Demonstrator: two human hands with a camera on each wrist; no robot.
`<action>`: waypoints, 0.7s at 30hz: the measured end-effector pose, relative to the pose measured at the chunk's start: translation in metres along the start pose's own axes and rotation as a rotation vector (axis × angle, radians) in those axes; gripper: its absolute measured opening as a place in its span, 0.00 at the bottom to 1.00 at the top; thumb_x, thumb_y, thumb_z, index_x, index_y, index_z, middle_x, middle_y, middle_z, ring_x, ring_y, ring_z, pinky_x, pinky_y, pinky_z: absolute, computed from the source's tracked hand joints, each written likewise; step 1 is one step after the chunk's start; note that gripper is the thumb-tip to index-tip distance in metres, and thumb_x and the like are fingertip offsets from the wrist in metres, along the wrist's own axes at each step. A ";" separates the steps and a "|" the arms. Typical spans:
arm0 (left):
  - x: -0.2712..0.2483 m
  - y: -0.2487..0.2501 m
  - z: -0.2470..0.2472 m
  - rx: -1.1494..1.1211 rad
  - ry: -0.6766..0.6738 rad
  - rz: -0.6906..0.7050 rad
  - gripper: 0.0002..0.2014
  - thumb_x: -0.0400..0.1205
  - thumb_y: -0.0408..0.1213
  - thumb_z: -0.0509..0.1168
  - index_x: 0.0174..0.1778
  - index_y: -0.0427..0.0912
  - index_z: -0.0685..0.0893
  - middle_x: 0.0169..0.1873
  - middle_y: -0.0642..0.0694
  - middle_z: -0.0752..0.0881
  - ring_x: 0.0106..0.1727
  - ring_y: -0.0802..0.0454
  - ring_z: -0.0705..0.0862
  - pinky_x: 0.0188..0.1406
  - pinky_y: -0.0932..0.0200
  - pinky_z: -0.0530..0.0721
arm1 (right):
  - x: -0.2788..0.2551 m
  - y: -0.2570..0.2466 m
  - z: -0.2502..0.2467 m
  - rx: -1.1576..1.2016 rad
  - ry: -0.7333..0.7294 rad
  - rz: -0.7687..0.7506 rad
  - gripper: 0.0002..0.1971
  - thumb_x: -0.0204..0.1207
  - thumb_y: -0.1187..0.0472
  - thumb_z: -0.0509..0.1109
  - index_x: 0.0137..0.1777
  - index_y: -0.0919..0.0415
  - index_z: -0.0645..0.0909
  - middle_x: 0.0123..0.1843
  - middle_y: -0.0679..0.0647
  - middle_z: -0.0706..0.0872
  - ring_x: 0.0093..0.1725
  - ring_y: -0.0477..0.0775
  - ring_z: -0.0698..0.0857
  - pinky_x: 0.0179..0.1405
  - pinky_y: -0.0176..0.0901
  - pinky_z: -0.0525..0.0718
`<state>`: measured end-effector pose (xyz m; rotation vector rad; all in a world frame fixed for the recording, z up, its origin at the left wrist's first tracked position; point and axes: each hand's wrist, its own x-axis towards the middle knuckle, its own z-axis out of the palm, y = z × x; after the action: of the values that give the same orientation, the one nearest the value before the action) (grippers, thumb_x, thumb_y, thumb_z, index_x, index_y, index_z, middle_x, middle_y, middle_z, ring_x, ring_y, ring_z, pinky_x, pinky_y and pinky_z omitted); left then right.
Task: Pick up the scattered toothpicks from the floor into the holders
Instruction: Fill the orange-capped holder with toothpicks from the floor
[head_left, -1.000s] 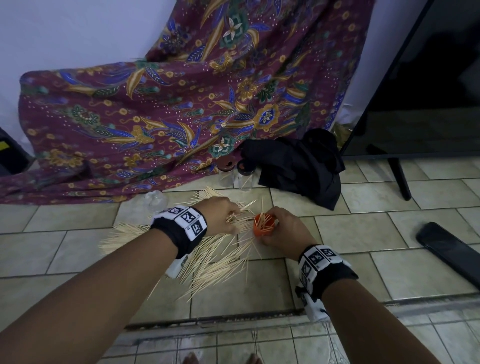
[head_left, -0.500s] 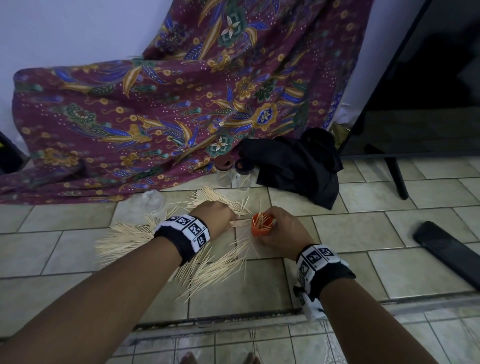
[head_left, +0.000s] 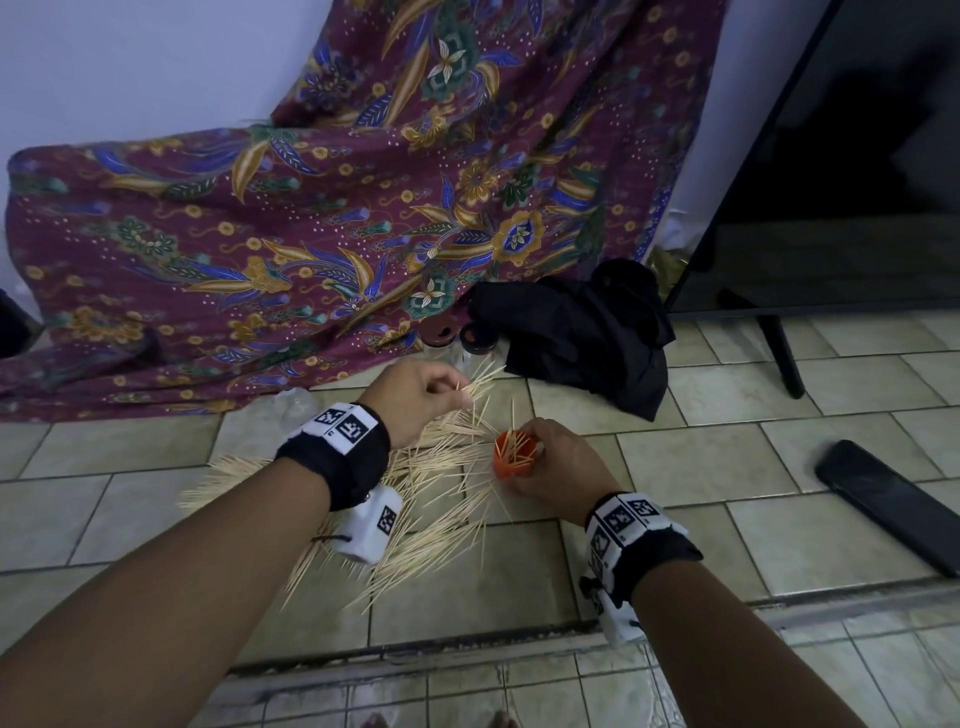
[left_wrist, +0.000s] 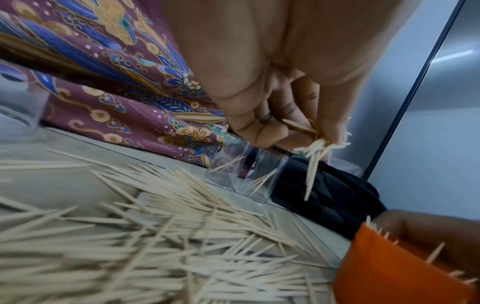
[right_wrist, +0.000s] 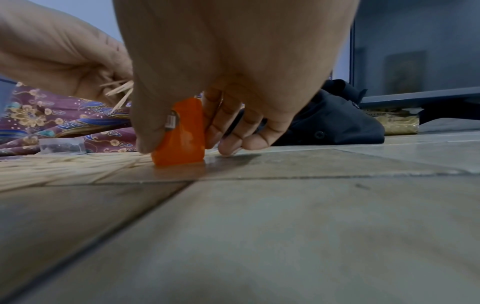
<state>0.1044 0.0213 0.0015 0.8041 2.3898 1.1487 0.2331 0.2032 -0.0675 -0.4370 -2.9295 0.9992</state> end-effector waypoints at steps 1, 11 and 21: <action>0.001 0.003 0.002 -0.033 0.006 0.013 0.04 0.77 0.45 0.74 0.46 0.53 0.87 0.39 0.52 0.89 0.40 0.60 0.85 0.39 0.71 0.78 | 0.000 0.000 0.000 0.001 -0.001 -0.004 0.26 0.66 0.40 0.80 0.59 0.50 0.79 0.54 0.46 0.84 0.51 0.47 0.83 0.52 0.42 0.83; 0.011 0.022 0.034 -0.104 -0.039 0.047 0.05 0.78 0.44 0.73 0.48 0.52 0.85 0.36 0.55 0.88 0.36 0.62 0.84 0.43 0.64 0.81 | -0.003 -0.008 0.000 0.027 0.031 -0.056 0.23 0.68 0.43 0.79 0.58 0.54 0.81 0.53 0.48 0.85 0.48 0.47 0.84 0.47 0.35 0.80; 0.006 0.012 0.049 -0.022 -0.073 0.044 0.03 0.77 0.42 0.74 0.43 0.51 0.86 0.36 0.52 0.89 0.40 0.56 0.86 0.44 0.59 0.82 | -0.003 -0.007 0.001 0.002 0.039 -0.074 0.24 0.68 0.42 0.79 0.58 0.55 0.81 0.51 0.49 0.86 0.48 0.49 0.85 0.46 0.39 0.82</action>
<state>0.1304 0.0603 -0.0191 0.8797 2.3075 1.1406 0.2343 0.1960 -0.0638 -0.3406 -2.8869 0.9739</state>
